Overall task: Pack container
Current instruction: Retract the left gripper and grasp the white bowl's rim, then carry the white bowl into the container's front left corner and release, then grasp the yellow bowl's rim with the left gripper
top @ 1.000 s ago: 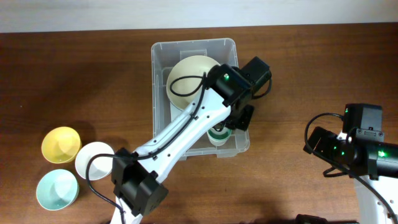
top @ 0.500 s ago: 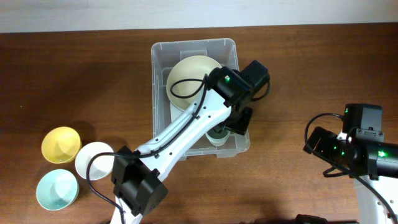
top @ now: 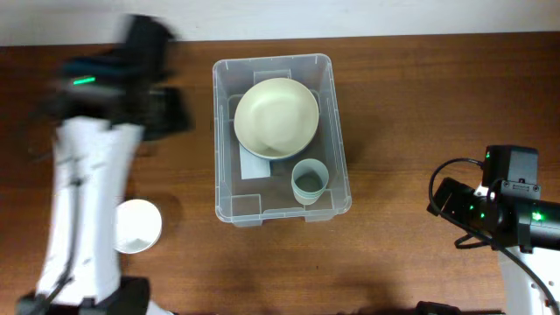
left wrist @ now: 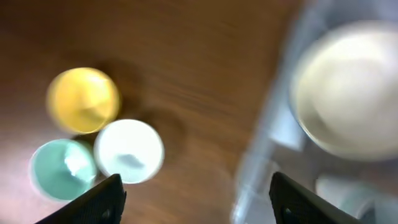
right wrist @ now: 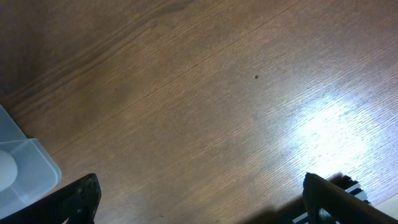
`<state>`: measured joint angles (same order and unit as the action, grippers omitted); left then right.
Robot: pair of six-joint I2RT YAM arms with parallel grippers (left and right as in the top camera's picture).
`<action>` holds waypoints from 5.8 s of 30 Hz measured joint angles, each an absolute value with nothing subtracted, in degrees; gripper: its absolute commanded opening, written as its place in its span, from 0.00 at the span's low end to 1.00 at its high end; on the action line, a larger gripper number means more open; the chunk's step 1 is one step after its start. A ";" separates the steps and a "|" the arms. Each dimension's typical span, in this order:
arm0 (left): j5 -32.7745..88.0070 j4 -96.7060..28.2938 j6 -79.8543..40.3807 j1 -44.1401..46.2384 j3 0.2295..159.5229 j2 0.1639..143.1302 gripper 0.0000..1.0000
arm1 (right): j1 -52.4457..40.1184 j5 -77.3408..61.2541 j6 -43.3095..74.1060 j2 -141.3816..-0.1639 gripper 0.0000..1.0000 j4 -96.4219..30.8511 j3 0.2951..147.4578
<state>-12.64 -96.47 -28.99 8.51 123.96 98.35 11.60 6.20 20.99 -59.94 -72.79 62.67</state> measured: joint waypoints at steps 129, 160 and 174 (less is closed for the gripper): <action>1.80 -64.71 -33.39 34.39 88.95 109.06 0.31 | 11.60 5.96 20.53 -59.94 0.99 -72.69 62.65; -11.22 -74.91 -31.18 -11.22 95.92 98.06 0.68 | 11.60 5.98 20.53 -59.94 0.99 -72.71 62.65; -10.98 -61.12 -26.92 -22.70 81.21 108.05 0.68 | 11.60 5.98 20.53 -59.94 0.99 -72.62 62.65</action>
